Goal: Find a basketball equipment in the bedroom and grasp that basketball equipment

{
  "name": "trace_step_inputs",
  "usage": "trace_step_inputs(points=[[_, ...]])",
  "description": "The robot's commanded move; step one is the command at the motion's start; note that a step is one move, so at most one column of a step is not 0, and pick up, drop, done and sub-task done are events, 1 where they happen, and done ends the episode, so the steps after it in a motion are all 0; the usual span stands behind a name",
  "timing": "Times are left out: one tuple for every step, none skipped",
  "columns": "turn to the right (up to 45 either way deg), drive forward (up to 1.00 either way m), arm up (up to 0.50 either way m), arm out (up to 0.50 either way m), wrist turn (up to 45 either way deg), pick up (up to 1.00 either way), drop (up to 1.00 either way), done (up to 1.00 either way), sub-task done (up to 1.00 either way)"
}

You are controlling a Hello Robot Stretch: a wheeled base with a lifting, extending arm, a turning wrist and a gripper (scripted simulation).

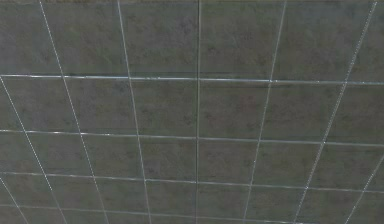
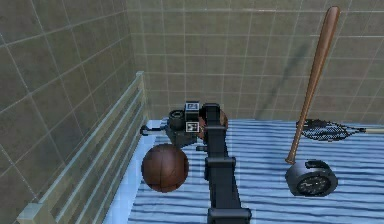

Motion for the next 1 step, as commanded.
trace_step_inputs(points=[[0.0, 0.0, -0.3, 0.0, 0.0, 0.0, 0.0, 0.0, 0.0]])
